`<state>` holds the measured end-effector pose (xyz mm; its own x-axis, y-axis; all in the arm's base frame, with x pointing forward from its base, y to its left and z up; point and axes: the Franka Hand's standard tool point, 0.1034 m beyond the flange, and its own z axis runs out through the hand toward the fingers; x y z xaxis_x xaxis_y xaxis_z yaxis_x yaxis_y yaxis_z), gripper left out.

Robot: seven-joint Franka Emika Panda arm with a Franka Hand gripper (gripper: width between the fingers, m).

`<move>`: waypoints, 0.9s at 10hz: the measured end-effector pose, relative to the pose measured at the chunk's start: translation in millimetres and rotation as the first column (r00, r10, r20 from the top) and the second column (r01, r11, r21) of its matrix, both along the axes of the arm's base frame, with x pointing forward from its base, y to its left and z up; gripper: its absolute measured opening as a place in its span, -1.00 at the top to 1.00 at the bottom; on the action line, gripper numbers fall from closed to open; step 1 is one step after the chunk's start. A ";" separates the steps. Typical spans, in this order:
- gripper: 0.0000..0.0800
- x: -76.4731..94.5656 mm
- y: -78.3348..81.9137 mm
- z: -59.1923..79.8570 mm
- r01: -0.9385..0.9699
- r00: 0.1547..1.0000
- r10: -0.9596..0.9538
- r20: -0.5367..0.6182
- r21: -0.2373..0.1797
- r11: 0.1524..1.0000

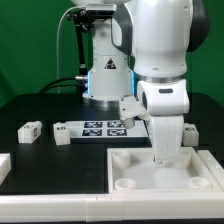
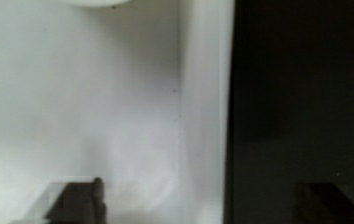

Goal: Assemble one leg

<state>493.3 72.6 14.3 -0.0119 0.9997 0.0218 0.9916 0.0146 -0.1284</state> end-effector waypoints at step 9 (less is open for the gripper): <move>-0.62 -0.7 -0.6 5.5 0.008 1.000 -0.008 0.006 -0.004 1.000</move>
Offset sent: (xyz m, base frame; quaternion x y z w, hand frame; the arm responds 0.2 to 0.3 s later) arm 0.0000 0.0000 0.0000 0.0000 0.0000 0.0000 1.0000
